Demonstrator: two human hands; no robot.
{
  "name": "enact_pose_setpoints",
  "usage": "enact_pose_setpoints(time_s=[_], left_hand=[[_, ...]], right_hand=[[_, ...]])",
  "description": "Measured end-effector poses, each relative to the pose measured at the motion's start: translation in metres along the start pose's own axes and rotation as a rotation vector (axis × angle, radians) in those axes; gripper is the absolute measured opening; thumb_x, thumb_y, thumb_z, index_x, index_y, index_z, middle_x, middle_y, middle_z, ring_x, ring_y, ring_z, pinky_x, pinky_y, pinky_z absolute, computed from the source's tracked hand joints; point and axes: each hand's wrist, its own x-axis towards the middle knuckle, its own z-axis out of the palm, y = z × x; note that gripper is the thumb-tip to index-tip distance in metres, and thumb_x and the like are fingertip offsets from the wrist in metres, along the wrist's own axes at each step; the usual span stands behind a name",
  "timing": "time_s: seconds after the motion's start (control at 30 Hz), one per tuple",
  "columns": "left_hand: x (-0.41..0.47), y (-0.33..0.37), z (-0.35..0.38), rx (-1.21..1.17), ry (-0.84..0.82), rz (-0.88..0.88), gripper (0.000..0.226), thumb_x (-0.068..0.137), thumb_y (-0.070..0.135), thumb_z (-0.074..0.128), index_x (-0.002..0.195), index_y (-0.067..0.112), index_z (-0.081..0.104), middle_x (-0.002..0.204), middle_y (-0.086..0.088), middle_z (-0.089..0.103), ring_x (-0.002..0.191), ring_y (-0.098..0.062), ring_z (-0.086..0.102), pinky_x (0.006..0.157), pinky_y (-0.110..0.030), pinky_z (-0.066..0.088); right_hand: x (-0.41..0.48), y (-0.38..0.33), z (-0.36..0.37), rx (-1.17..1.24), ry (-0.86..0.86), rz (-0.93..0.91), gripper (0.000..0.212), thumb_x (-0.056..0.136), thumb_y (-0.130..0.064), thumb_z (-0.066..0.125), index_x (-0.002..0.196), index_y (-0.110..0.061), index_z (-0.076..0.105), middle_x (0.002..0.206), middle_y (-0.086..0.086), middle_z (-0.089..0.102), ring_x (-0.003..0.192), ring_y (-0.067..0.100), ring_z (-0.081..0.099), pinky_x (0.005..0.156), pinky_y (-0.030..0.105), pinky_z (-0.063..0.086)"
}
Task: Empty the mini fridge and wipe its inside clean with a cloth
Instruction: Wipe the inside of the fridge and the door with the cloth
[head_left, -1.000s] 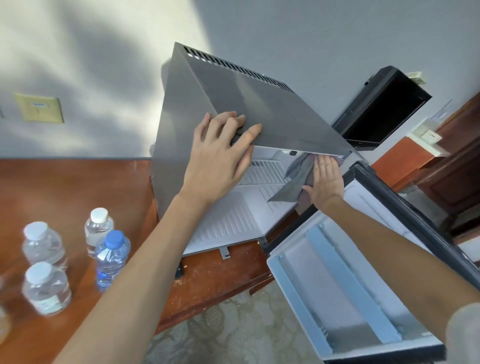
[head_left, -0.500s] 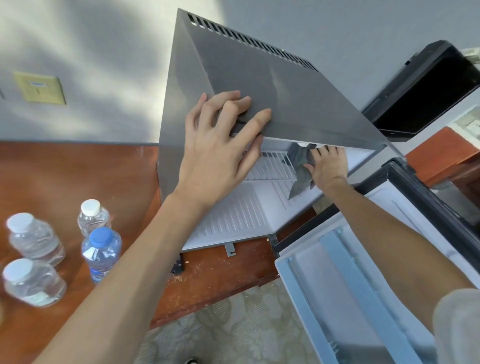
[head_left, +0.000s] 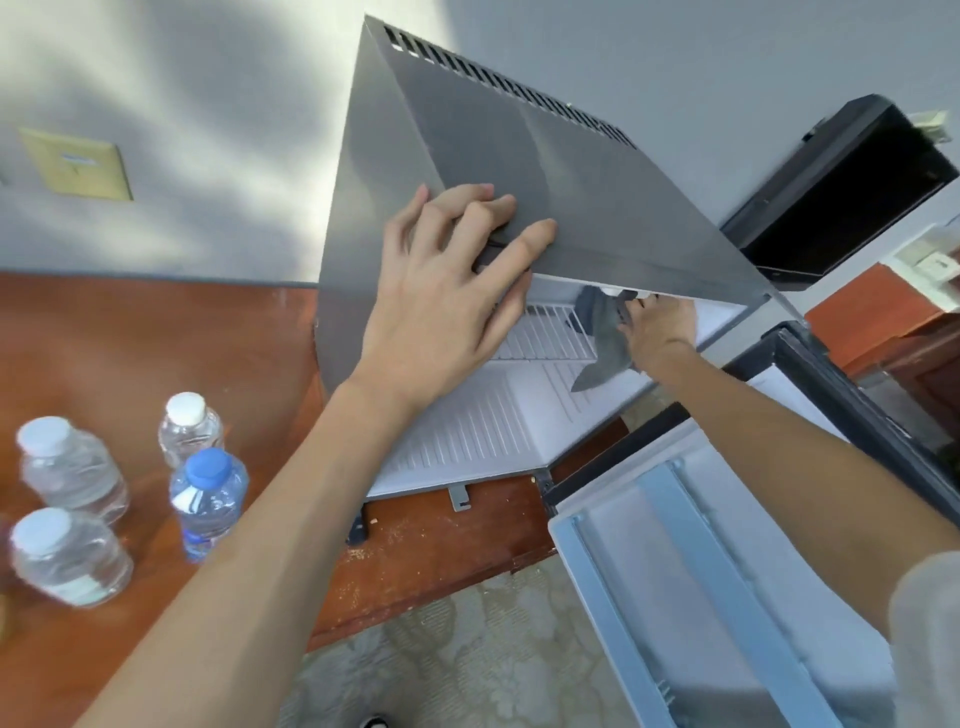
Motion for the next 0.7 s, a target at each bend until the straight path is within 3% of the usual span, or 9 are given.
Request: enact_pose_setpoints(time_s=[0.1, 0.2, 0.33, 0.43, 0.57, 0.7], left_hand=[[0.0, 0.0, 0.0, 0.007, 0.007, 0.01, 0.03, 0.106, 0.027, 0.059, 0.133, 0.022, 0.072, 0.126, -0.011, 0.07, 0.131, -0.028, 0.049, 0.11, -0.055, 0.046], [-0.001, 0.0, -0.001, 0.01, 0.008, 0.006, 0.03, 0.107, 0.027, 0.058, 0.134, 0.022, 0.071, 0.127, -0.012, 0.069, 0.131, -0.028, 0.05, 0.11, -0.055, 0.046], [-0.001, -0.001, -0.004, -0.009, -0.02, 0.001, 0.032, 0.108, 0.028, 0.057, 0.137, 0.022, 0.069, 0.129, -0.012, 0.067, 0.133, -0.029, 0.048, 0.111, -0.057, 0.044], [-0.001, -0.001, -0.005, -0.025, -0.043, -0.005, 0.034, 0.109, 0.029, 0.054, 0.139, 0.022, 0.067, 0.131, -0.012, 0.066, 0.134, -0.03, 0.049, 0.112, -0.058, 0.043], [-0.001, -0.002, -0.005, -0.03, -0.052, -0.004, 0.034, 0.108, 0.03, 0.055, 0.139, 0.022, 0.067, 0.131, -0.011, 0.066, 0.134, -0.029, 0.049, 0.113, -0.057, 0.043], [0.0, -0.001, -0.003, -0.019, -0.028, -0.006, 0.032, 0.106, 0.027, 0.06, 0.135, 0.022, 0.071, 0.128, -0.011, 0.069, 0.131, -0.029, 0.051, 0.11, -0.058, 0.045]], right_hand=[[0.012, -0.007, -0.011, 0.033, -0.077, -0.018, 0.048, 0.11, -0.032, 0.029, 0.156, -0.02, 0.022, 0.151, -0.005, 0.045, 0.14, 0.018, 0.042, 0.107, 0.029, 0.039], [0.001, -0.006, 0.001, 0.055, 0.008, -0.016, 0.046, 0.11, -0.038, 0.022, 0.154, -0.024, 0.025, 0.155, -0.008, 0.038, 0.144, 0.015, 0.034, 0.113, 0.031, 0.031], [-0.025, 0.001, 0.024, -0.072, 0.079, 0.01, 0.079, 0.101, -0.053, 0.036, 0.16, -0.016, -0.003, 0.164, -0.002, 0.011, 0.151, 0.024, 0.01, 0.123, 0.043, 0.004], [-0.037, 0.011, 0.038, -0.098, 0.115, 0.032, 0.077, 0.103, -0.045, 0.031, 0.159, -0.013, -0.011, 0.167, 0.002, -0.001, 0.153, 0.027, 0.001, 0.125, 0.048, -0.004], [-0.029, 0.011, 0.033, -0.085, 0.098, 0.046, 0.067, 0.106, -0.044, 0.02, 0.159, -0.014, -0.009, 0.166, 0.0, 0.003, 0.153, 0.025, 0.006, 0.125, 0.046, 0.001], [-0.007, -0.001, 0.013, 0.037, 0.044, -0.001, 0.051, 0.109, -0.038, 0.022, 0.157, -0.025, 0.014, 0.155, -0.005, 0.032, 0.144, 0.016, 0.029, 0.114, 0.033, 0.029]])
